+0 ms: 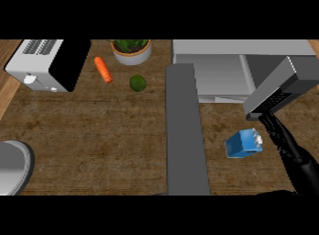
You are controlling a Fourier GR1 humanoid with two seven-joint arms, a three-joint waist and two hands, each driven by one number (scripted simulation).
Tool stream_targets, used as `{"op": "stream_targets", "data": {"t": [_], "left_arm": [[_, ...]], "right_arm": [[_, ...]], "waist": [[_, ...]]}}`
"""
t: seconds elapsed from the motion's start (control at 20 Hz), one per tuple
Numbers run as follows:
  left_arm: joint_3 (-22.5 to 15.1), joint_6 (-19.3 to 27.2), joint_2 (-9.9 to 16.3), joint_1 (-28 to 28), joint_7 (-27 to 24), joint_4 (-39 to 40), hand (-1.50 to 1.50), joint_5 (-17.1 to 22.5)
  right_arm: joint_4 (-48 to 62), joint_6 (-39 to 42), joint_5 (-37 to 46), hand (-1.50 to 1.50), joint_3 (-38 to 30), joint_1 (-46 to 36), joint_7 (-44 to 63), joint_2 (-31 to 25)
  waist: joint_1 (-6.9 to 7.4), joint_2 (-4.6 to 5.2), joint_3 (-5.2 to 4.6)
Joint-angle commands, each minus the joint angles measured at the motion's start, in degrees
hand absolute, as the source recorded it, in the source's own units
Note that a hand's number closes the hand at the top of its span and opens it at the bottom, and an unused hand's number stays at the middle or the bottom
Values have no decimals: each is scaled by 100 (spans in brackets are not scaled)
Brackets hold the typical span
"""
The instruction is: Pick up the milk, place it into the microwave and close the microwave
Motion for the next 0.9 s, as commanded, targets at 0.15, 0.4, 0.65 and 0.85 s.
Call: {"op": "stream_targets", "data": {"t": [0.15, 0.4, 0.65, 0.85], "left_arm": [[497, -468, 98, 237, -272, 156, -150, 381], [-81, -419, -298, 647, -572, 65, -150, -318], [158, -567, -301, 602, -325, -121, -150, -90], [456, -877, -276, 701, -426, -110, -150, 377]], "right_arm": [[1514, -553, 359, -150, -438, -877, -383, -109], [1981, -670, 584, -150, -325, -934, -749, -182], [3333, -524, 534, -150, -515, -1430, -1680, -493], [4194, -442, 664, -150, -488, -1593, -2215, -641]], "waist": [[32, 4, 0], [6, -3, 1], [11, 9, 4], [36, 10, 4]]}}
